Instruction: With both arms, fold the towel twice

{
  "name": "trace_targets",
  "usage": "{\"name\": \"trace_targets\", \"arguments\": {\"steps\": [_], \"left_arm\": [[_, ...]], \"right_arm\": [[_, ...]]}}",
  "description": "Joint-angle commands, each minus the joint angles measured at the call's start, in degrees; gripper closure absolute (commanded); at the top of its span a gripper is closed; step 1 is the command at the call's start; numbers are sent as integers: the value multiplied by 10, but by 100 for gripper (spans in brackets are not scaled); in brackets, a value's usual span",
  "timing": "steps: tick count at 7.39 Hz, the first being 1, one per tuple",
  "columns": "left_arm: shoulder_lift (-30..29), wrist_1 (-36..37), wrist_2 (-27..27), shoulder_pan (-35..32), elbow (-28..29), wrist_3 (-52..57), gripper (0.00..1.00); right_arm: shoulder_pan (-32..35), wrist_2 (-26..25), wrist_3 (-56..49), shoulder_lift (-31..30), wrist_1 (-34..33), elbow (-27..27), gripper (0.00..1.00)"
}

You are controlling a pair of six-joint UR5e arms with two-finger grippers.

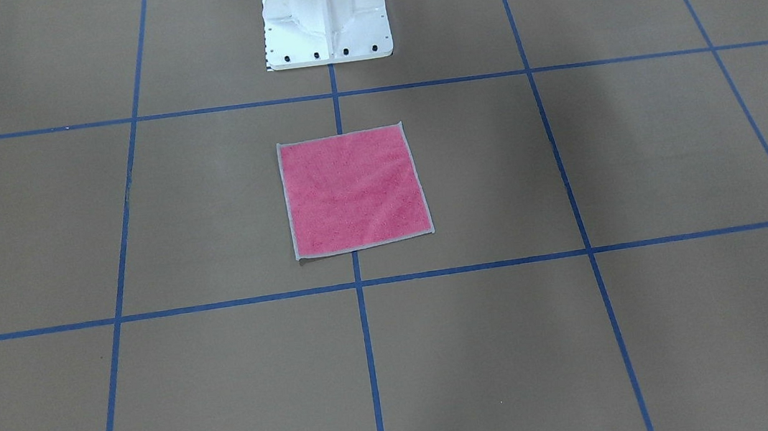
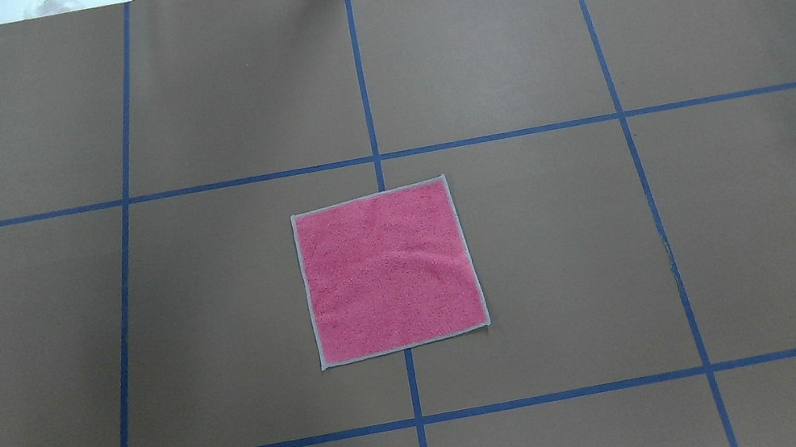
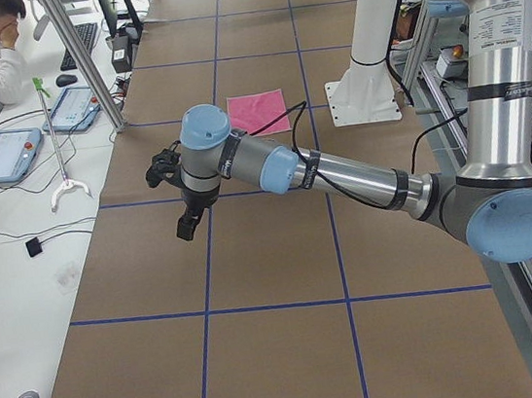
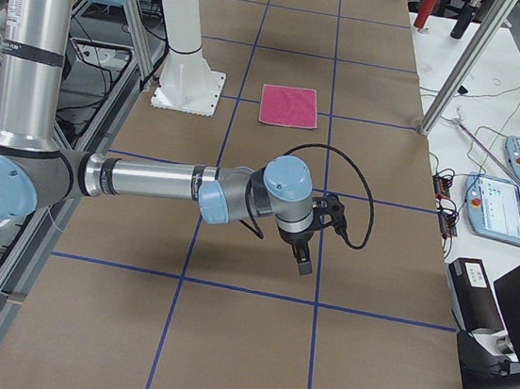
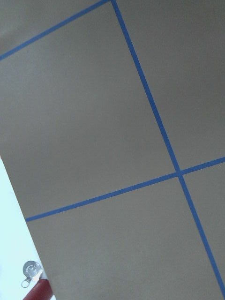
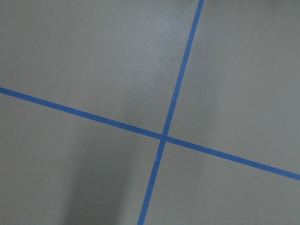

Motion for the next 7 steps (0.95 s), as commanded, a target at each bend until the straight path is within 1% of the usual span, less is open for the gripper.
{"name": "trace_targets", "arguments": {"steps": [1,2,3,4,5,7], "left_arm": [[-2,-84,-4,100,-5,-130,0],[-3,-151,1,143,-4,-238,0],[-7,-202,4,181,-4,-333,0],[-23,-221,5,204,-6,-415,0],[-30,-223,23,228,-16,-477,0],[-46,-222,120,304,-28,-612,0]], "right_arm": [[-57,8,144,4,0,61,0],[-95,6,229,18,0,85,0],[-132,-1,308,32,0,105,0],[-184,-33,399,47,0,132,0],[-249,-87,509,69,0,159,0],[-381,-211,712,122,0,184,1]]}}
